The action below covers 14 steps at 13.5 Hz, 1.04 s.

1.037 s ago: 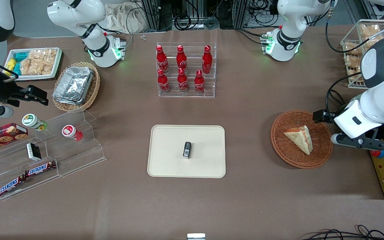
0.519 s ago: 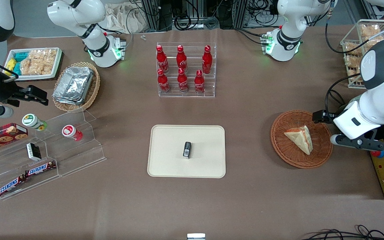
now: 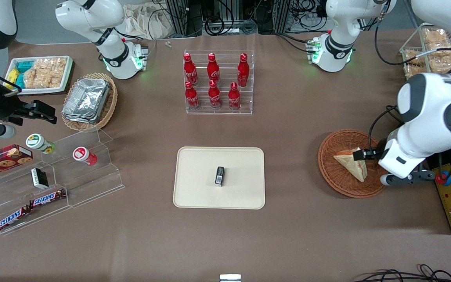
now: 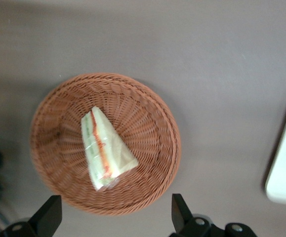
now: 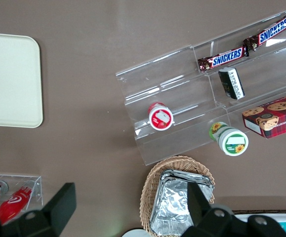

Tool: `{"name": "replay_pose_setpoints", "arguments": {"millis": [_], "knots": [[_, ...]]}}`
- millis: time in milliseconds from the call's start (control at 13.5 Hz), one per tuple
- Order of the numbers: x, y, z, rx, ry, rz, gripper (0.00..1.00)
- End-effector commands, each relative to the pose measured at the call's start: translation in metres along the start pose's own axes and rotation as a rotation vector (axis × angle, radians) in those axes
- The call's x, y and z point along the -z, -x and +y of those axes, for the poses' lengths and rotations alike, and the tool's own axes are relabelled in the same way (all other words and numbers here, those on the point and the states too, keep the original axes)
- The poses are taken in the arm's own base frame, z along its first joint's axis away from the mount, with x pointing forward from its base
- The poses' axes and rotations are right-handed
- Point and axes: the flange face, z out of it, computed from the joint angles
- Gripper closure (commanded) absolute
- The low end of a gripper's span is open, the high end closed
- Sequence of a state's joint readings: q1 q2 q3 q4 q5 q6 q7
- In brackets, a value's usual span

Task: Place sandwich from basket to tray
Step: 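Lower the left gripper onto the sandwich and close on it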

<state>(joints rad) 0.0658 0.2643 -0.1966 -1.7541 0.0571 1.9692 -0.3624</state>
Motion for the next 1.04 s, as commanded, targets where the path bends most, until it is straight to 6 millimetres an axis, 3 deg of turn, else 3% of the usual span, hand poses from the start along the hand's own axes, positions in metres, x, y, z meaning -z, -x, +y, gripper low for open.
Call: {"name": "replay_pose_setpoints", "arguments": {"millis": [0, 519, 963], "knots": [[-0.027, 0.016, -0.013, 0.2, -0.006, 0.02, 0.0], [-0.122, 0.052, -0.044, 0.363, -0.009, 0.008, 0.0], [-0.142, 0.052, -0.053, 0.383, -0.016, -0.01, 0.0]]}}
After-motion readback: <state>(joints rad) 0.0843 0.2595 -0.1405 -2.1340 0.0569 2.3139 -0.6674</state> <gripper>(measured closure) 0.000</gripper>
